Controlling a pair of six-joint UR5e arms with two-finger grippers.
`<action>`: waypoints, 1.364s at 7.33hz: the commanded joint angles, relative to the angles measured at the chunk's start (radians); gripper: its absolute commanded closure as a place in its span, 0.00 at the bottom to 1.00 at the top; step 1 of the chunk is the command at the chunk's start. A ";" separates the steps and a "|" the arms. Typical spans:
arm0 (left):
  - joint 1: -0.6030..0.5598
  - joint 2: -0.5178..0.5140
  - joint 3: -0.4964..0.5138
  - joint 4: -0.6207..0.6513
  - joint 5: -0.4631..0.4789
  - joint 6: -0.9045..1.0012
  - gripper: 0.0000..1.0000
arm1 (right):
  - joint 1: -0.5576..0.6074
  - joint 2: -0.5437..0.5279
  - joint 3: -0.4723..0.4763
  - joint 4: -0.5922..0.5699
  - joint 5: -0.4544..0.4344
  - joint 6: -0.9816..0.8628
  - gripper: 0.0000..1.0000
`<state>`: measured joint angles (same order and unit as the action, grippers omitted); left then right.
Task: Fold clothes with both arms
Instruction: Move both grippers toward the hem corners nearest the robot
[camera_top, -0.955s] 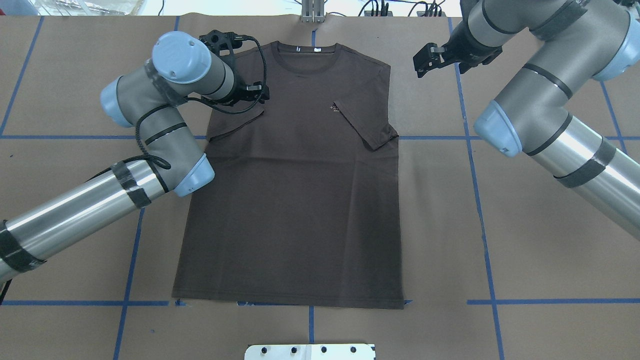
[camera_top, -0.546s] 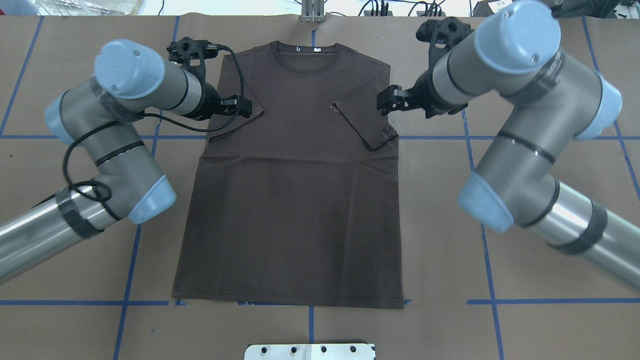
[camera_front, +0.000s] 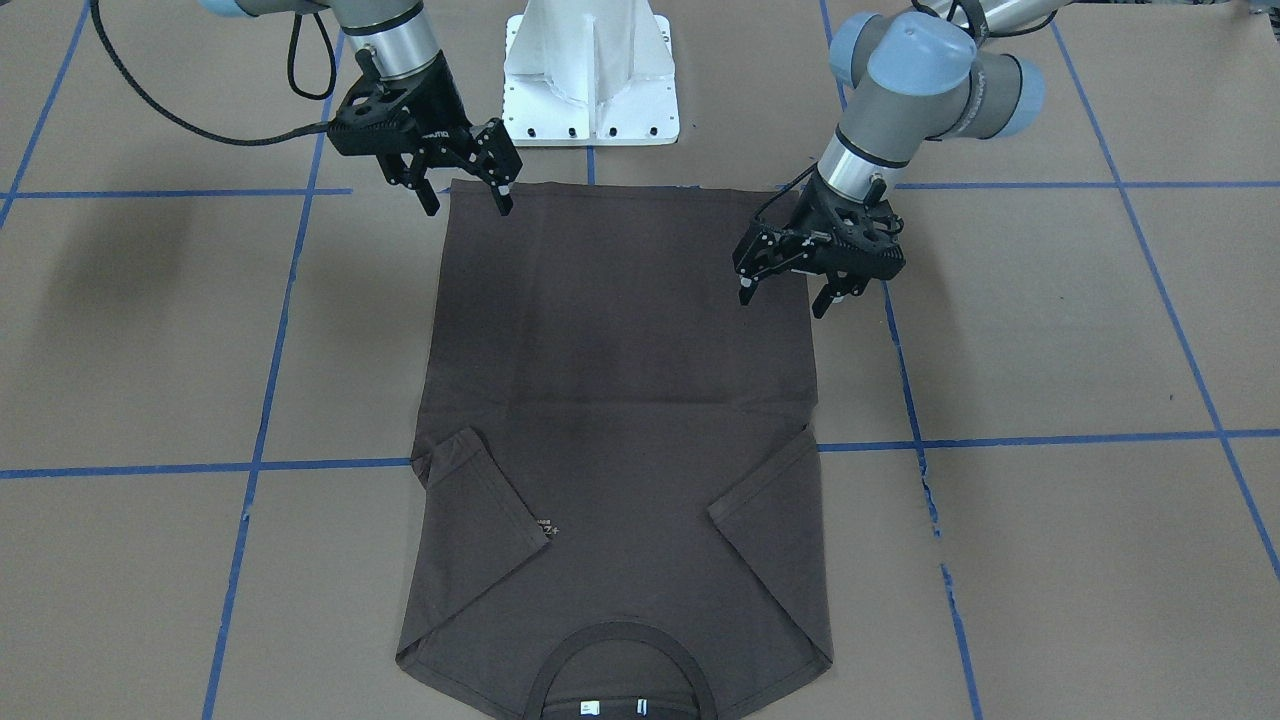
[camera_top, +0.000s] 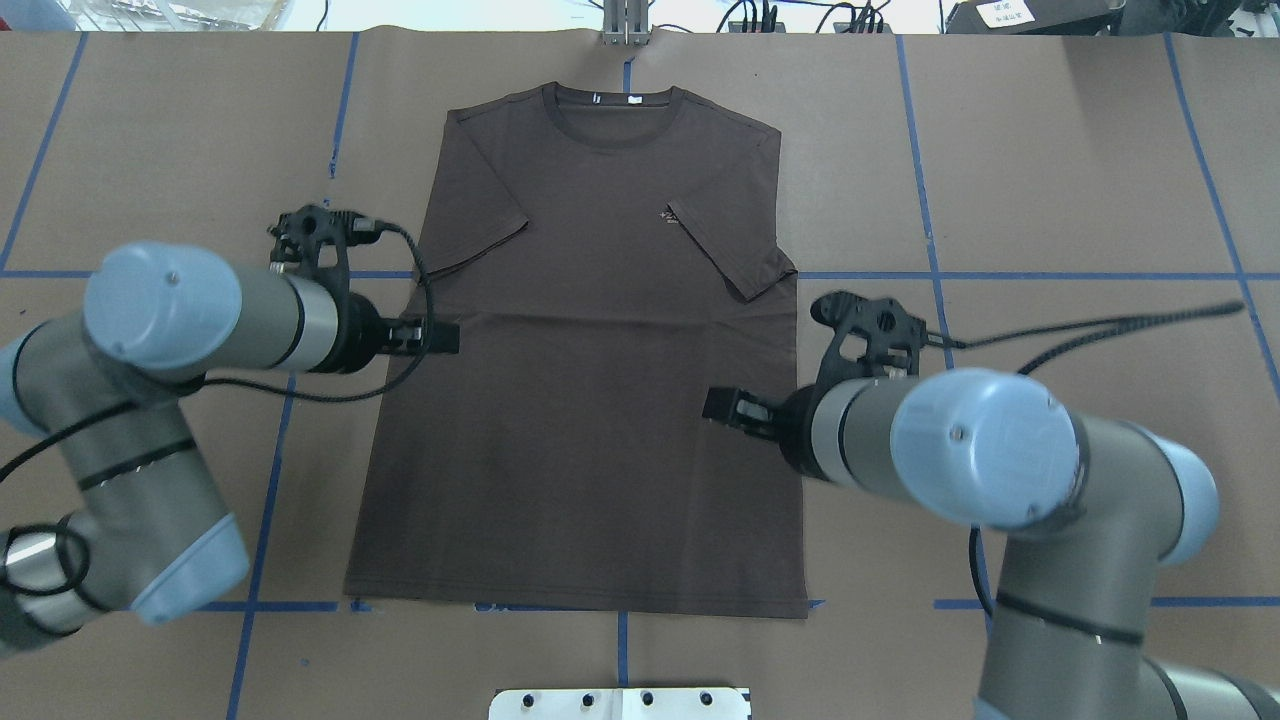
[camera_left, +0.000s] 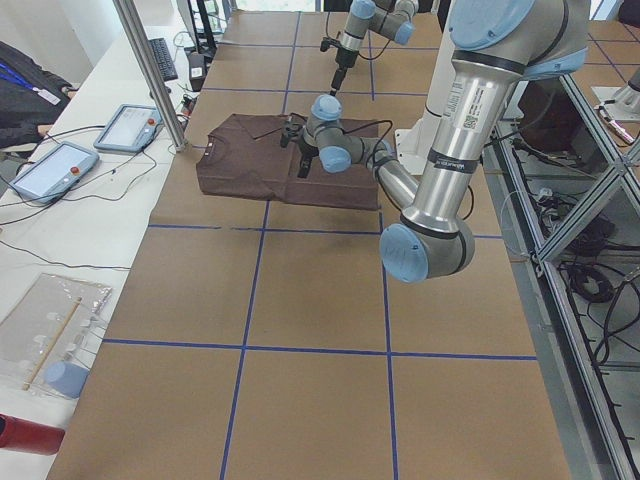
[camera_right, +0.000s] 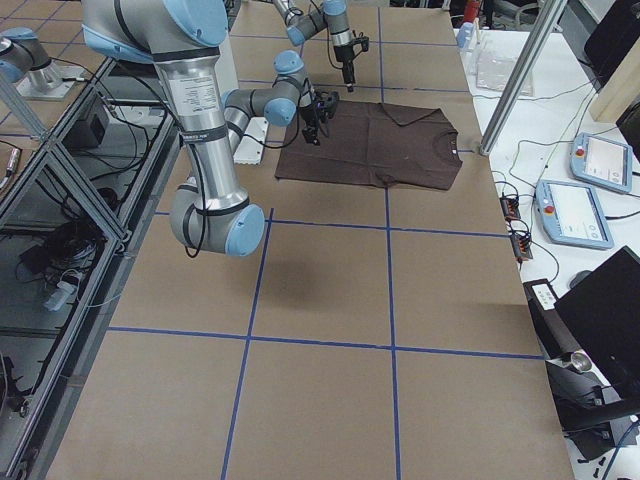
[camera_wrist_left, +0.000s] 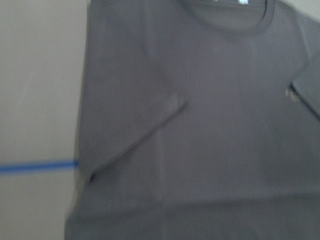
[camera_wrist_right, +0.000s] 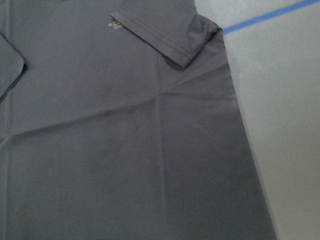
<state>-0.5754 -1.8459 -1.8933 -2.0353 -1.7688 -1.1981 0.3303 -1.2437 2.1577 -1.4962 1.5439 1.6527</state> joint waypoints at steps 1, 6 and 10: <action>0.105 0.147 -0.126 -0.003 0.046 -0.041 0.00 | -0.169 -0.031 0.088 -0.161 -0.158 0.085 0.01; 0.353 0.255 -0.164 -0.003 0.143 -0.293 0.36 | -0.194 -0.069 0.093 -0.089 -0.174 0.105 0.03; 0.364 0.286 -0.139 -0.002 0.163 -0.291 0.39 | -0.200 -0.069 0.093 -0.087 -0.179 0.105 0.02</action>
<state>-0.2143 -1.5814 -2.0401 -2.0347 -1.6108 -1.4900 0.1338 -1.3125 2.2503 -1.5839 1.3670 1.7578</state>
